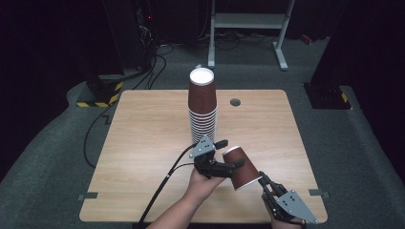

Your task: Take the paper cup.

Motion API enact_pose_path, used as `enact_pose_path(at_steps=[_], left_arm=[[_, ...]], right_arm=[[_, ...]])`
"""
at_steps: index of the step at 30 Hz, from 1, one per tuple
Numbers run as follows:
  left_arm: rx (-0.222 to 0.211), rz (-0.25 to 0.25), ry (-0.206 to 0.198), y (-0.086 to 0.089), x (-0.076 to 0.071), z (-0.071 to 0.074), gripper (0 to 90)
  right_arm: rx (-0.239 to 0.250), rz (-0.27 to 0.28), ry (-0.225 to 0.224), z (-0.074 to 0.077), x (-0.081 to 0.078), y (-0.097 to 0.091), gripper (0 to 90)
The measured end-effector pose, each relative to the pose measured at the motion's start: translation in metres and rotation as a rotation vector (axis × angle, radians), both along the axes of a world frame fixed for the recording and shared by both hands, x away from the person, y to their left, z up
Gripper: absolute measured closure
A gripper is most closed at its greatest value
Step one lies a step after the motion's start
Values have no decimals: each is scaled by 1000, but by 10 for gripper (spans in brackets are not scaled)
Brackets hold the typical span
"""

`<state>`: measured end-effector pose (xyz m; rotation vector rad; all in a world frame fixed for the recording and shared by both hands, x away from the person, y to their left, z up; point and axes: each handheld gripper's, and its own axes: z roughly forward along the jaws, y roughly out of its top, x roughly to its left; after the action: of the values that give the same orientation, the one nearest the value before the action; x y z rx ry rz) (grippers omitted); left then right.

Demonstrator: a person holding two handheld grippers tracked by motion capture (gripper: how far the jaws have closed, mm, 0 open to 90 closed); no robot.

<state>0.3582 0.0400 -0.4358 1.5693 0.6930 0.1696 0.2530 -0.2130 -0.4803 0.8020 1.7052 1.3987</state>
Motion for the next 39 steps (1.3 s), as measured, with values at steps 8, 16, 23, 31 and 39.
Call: enact_pose_path(at_steps=[8, 16, 23, 31, 39], left_arm=[[41, 37, -39, 6, -1, -2, 155], [65, 83, -94, 18, -4, -1, 338], [100, 132, -118, 34, -7, -1, 417], [192, 169, -122, 49, -9, -10, 444], [265, 199, -64, 74, -9, -36, 366]], right_arm=[[1, 12, 2, 0, -1, 1, 864], [14, 2, 6, 1, -1, -3, 866], [27, -8, 20, 0, 1, -6, 866], [25, -2, 37, -2, 3, -5, 865], [30, -2, 69, -6, 7, -6, 864]])
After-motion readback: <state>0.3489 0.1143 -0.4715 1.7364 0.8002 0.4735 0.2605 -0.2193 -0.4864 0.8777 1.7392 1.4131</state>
